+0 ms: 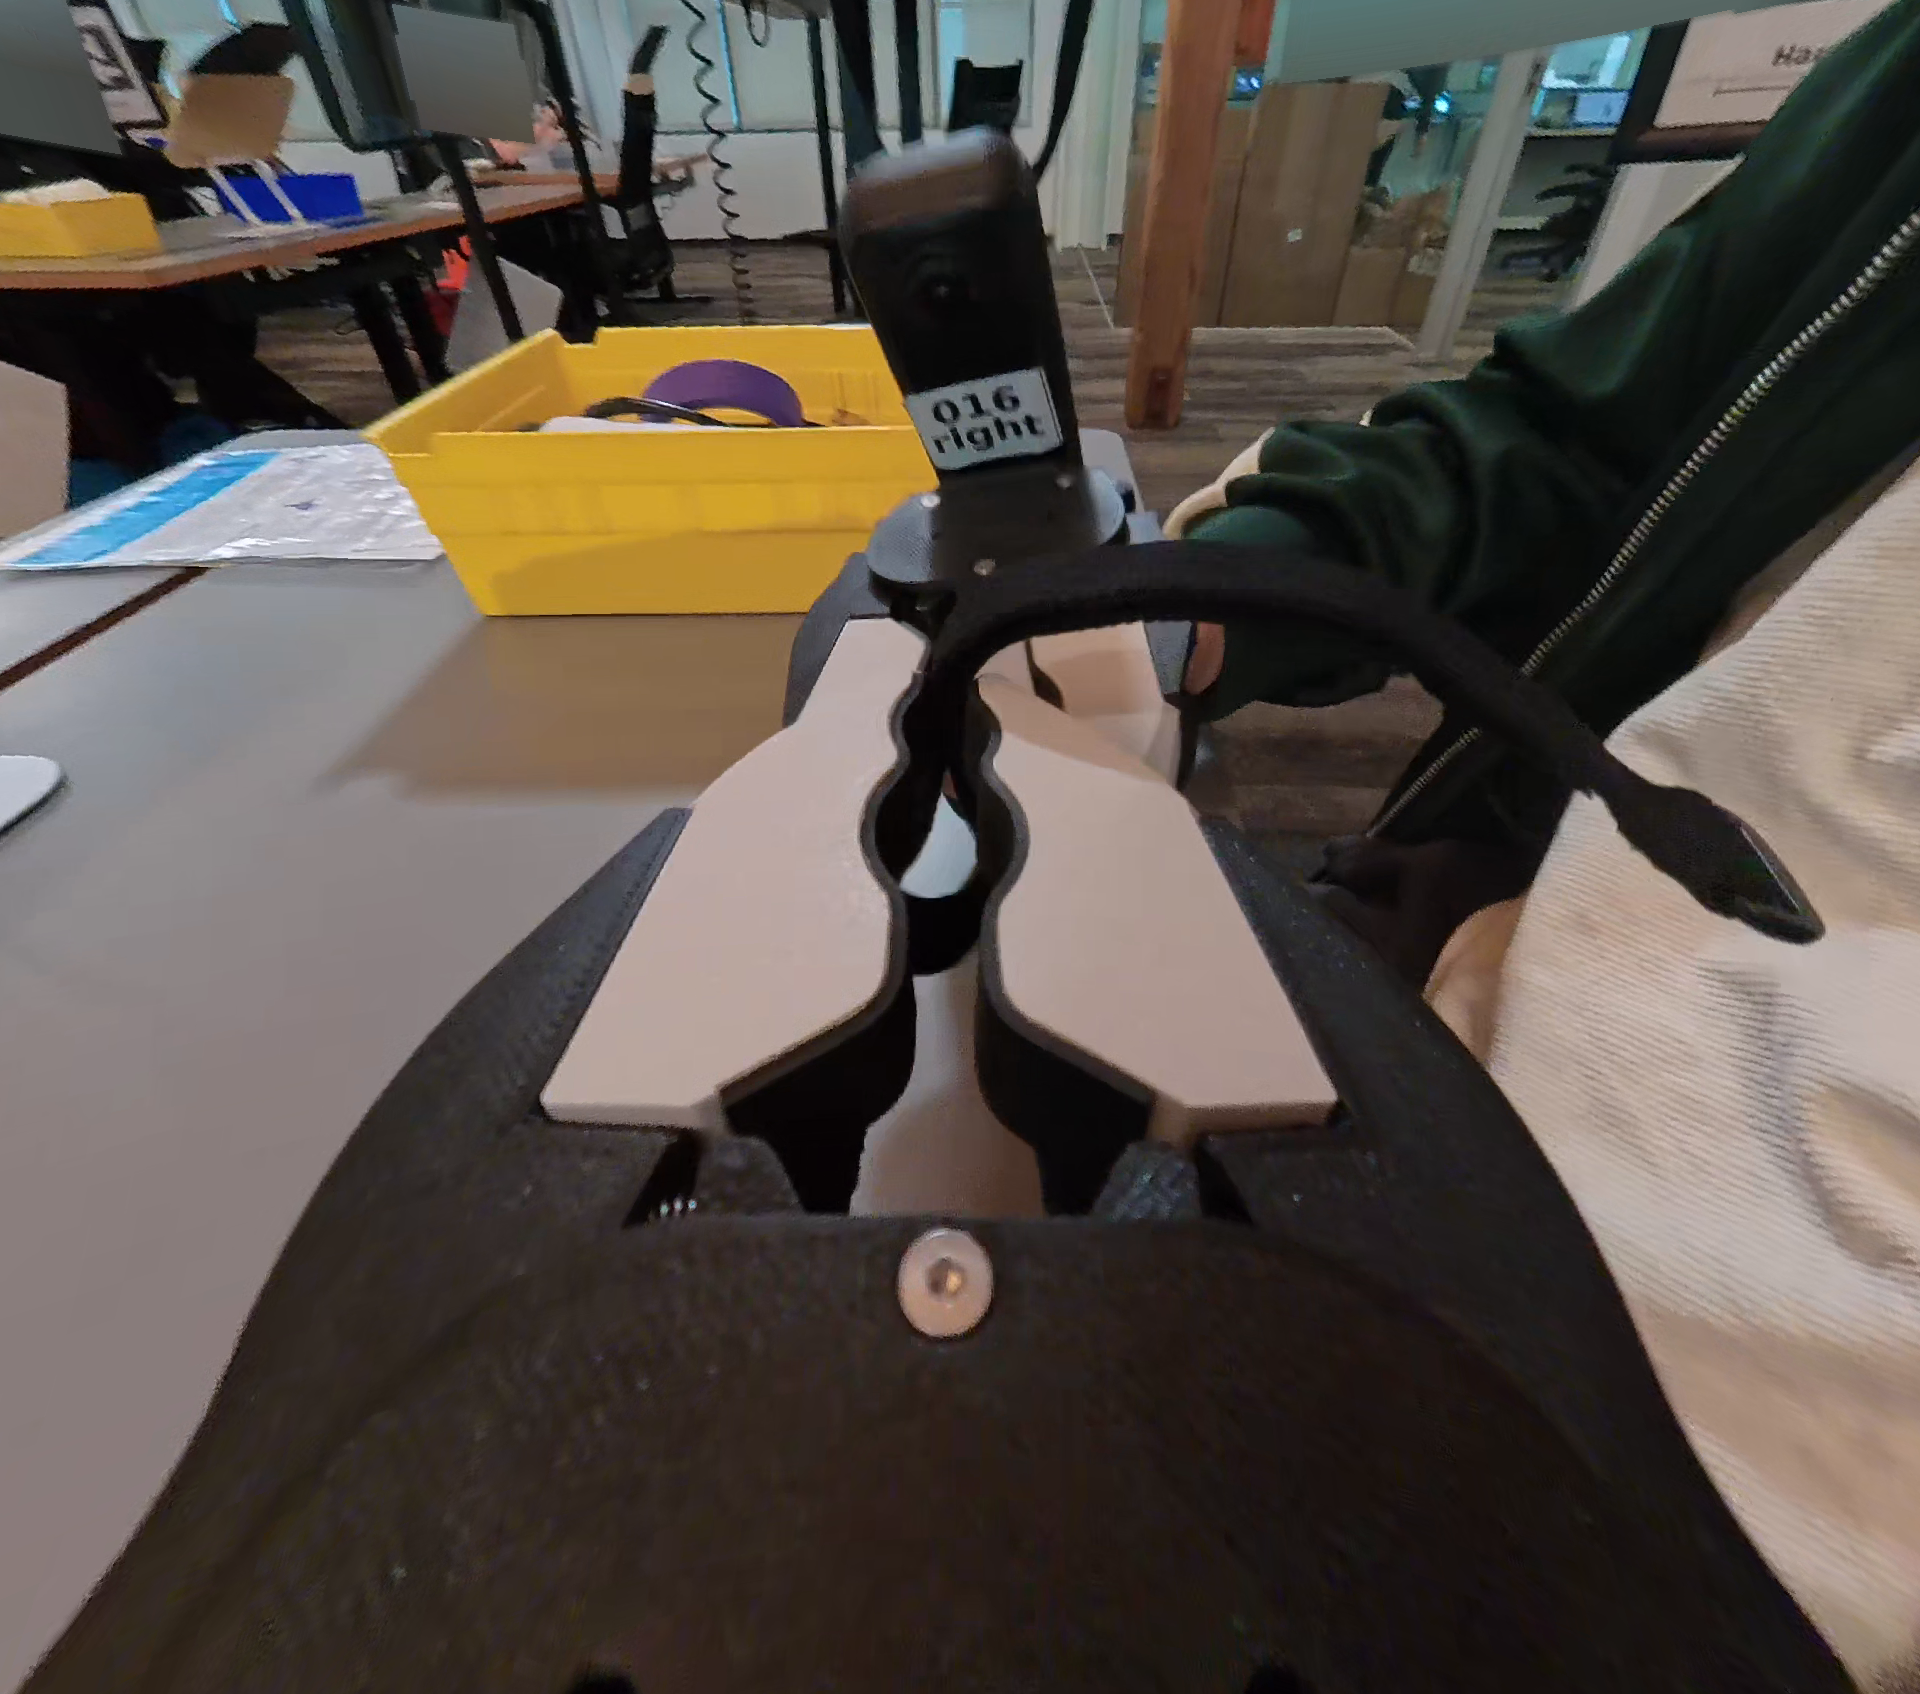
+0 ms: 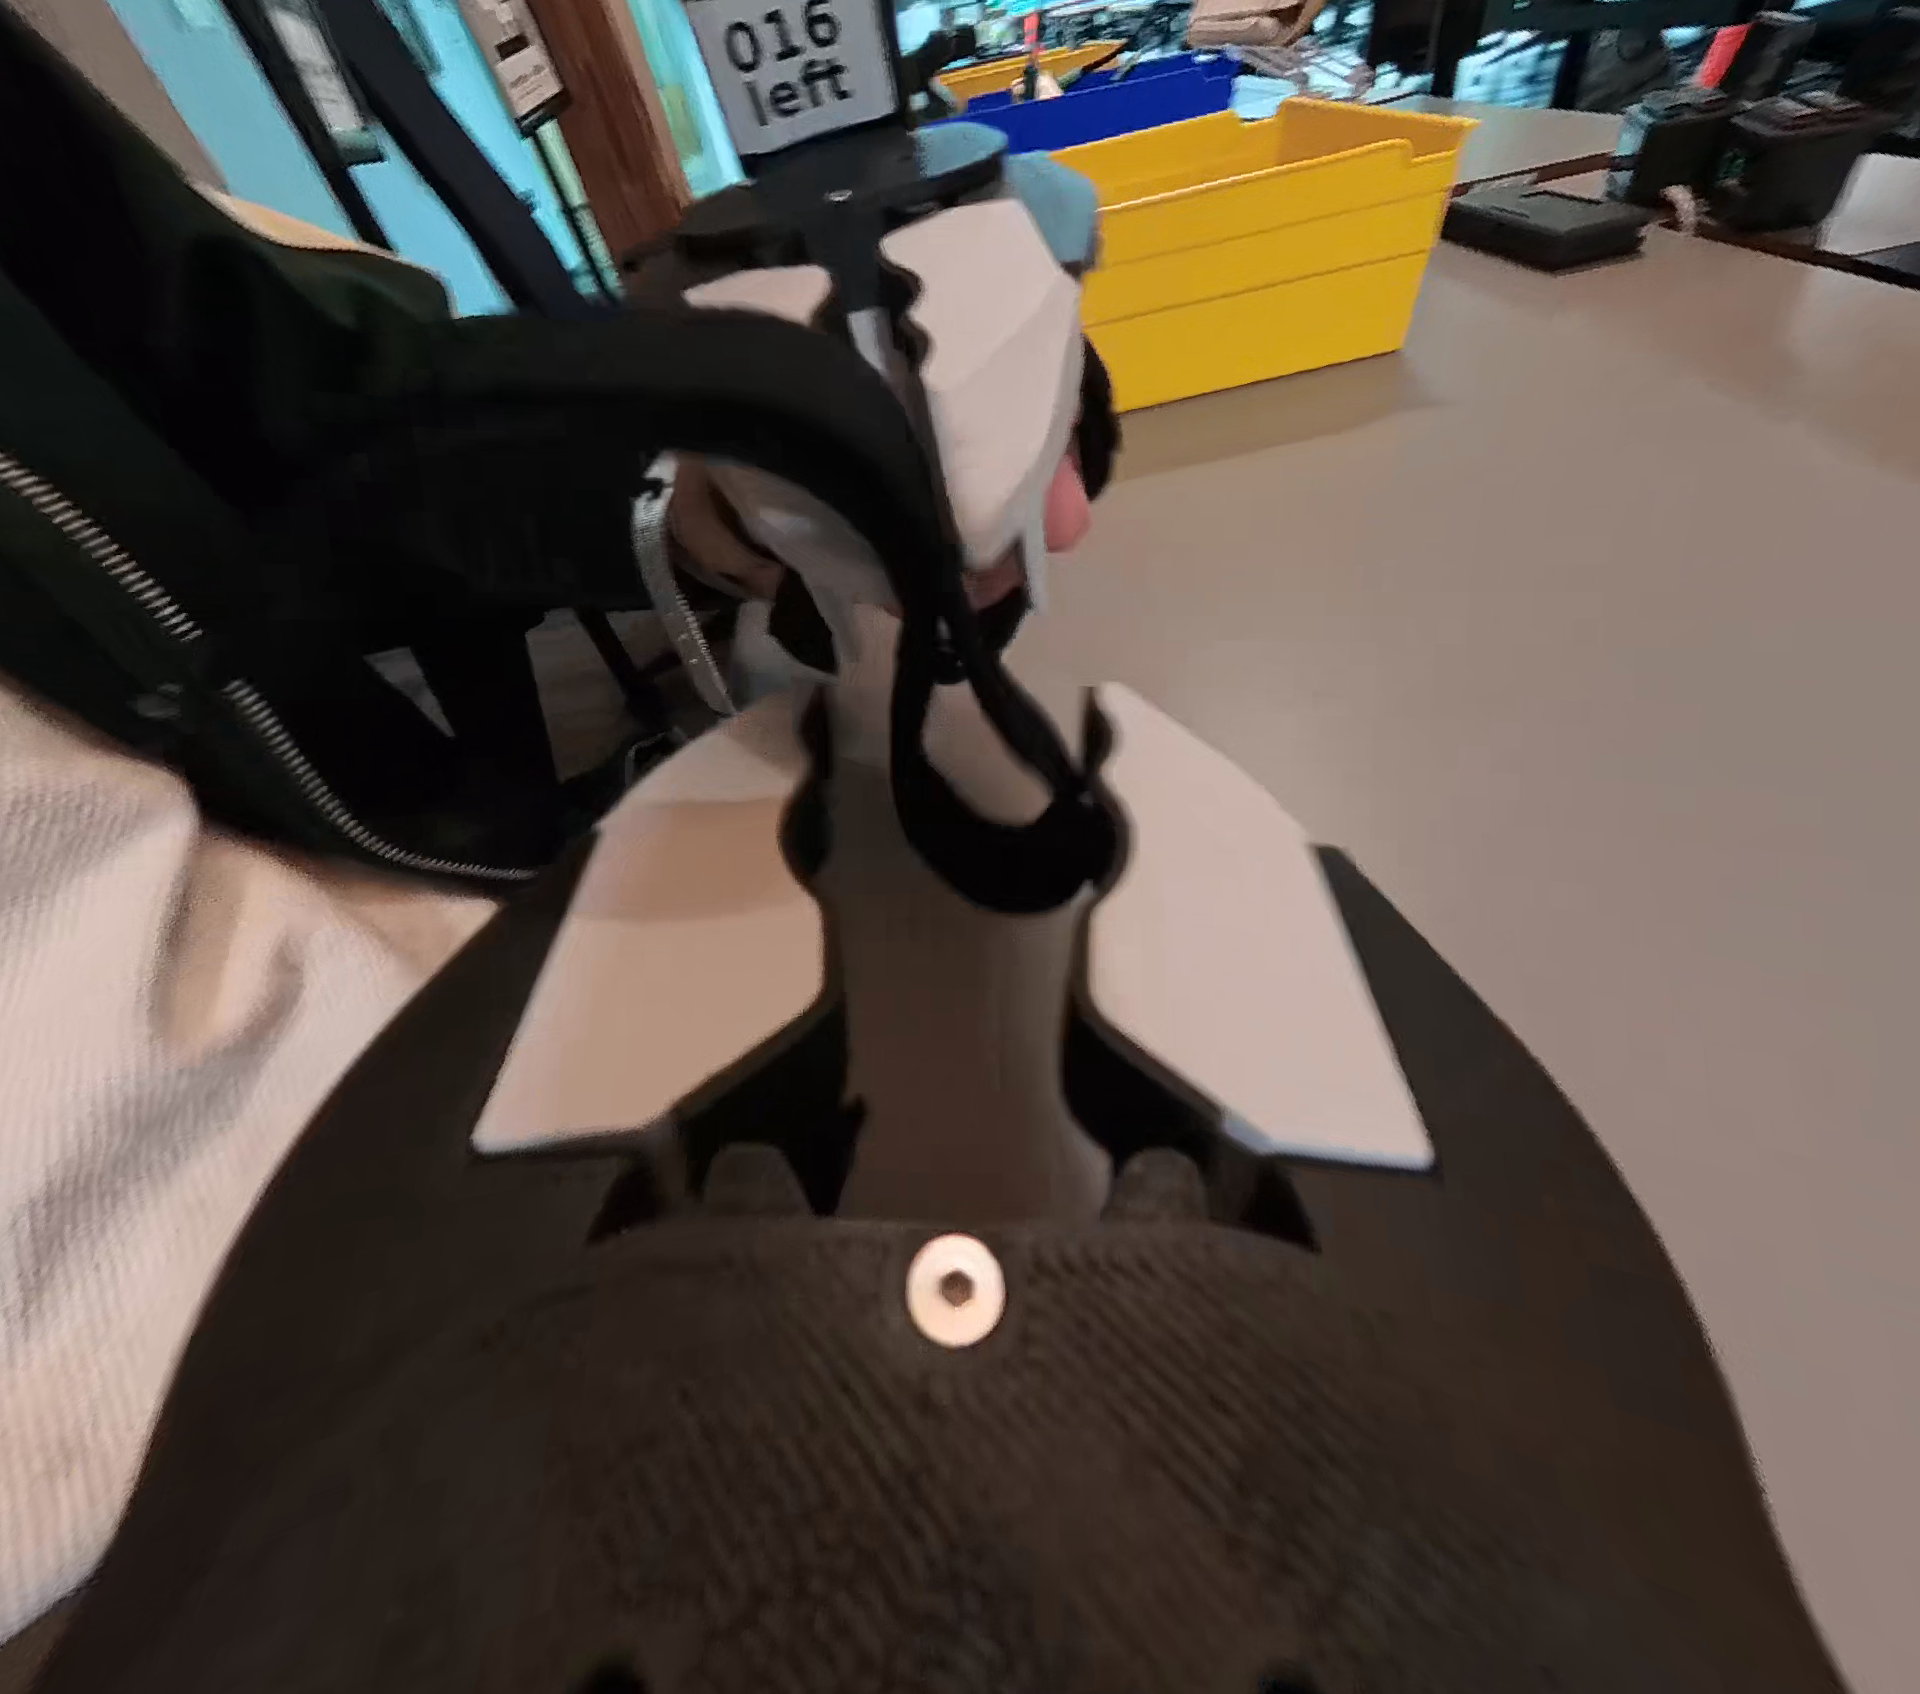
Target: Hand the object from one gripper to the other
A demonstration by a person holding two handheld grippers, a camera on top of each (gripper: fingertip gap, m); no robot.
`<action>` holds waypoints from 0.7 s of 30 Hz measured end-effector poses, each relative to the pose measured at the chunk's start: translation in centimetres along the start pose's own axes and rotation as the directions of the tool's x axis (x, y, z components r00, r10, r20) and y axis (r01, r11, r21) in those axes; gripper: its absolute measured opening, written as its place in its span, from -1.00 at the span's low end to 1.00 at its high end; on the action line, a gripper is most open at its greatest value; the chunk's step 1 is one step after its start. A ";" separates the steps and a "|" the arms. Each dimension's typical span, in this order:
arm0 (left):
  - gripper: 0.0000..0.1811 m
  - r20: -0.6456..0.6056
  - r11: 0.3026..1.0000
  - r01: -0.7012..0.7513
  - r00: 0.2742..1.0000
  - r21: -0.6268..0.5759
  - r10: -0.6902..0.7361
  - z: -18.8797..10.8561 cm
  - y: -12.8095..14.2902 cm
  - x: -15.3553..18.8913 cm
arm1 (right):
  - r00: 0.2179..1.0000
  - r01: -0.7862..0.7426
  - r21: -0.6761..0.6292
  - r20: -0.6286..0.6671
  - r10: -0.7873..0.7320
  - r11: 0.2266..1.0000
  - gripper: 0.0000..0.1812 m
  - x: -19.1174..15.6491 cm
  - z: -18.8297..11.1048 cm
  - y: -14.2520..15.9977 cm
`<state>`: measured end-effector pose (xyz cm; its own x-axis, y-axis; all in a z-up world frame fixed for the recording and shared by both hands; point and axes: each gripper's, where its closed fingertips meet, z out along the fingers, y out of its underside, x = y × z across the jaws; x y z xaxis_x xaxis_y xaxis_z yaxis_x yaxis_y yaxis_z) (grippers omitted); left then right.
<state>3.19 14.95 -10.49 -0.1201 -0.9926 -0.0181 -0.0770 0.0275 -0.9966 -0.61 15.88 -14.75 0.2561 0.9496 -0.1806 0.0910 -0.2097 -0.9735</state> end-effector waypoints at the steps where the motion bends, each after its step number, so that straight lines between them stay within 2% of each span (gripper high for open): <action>1: -0.94 0.016 1.000 0.004 1.000 0.015 -0.004 -0.3 -0.3 -0.4 | 0.999 -0.020 0.015 -0.034 0.021 1.000 -0.29 0.7 -0.1 -0.1; 3: -0.94 0.057 0.999 0.013 0.998 0.040 -0.016 -1.0 -0.7 -1.3 | 0.996 -0.049 0.066 -0.076 0.054 0.997 -0.13 1.7 -0.6 -0.7; 6: -0.95 0.150 0.999 0.007 0.989 0.052 -0.015 -2.2 -0.9 -3.2 | 0.988 -0.094 0.166 -0.108 0.113 0.982 -0.05 2.9 -1.8 -2.1; 10: -0.95 0.243 0.999 -0.029 0.970 -0.017 0.032 -3.0 0.1 -4.9 | 0.982 -0.122 0.333 -0.095 0.162 0.935 -0.05 3.3 -3.8 -4.8; 13: -0.95 0.275 0.992 -0.081 0.956 -0.092 0.103 -2.8 0.9 -5.1 | 0.986 -0.130 0.442 -0.033 0.161 0.888 0.12 2.3 -4.7 -6.7; 15: -0.94 0.277 0.983 -0.121 0.948 -0.135 0.155 -2.4 1.1 -4.7 | 0.988 -0.136 0.452 -0.006 0.156 0.882 0.30 1.7 -4.3 -6.9; 17: -0.94 0.261 0.974 -0.159 0.945 -0.162 0.198 -1.9 1.2 -4.0 | 0.990 -0.127 0.407 0.002 0.138 0.904 0.43 1.2 -3.3 -6.2; 21: -0.94 0.232 0.972 -0.171 0.951 -0.164 0.207 -1.2 0.9 -3.0 | 0.996 -0.085 0.255 0.016 0.084 0.963 0.50 0.0 -1.0 -3.8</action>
<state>2.33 18.06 -11.27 0.0994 -0.9652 -0.2418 -0.2161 0.2163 -0.9521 0.02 16.50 -10.88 0.2471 0.9324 -0.2638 -0.1794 -0.2235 -0.9581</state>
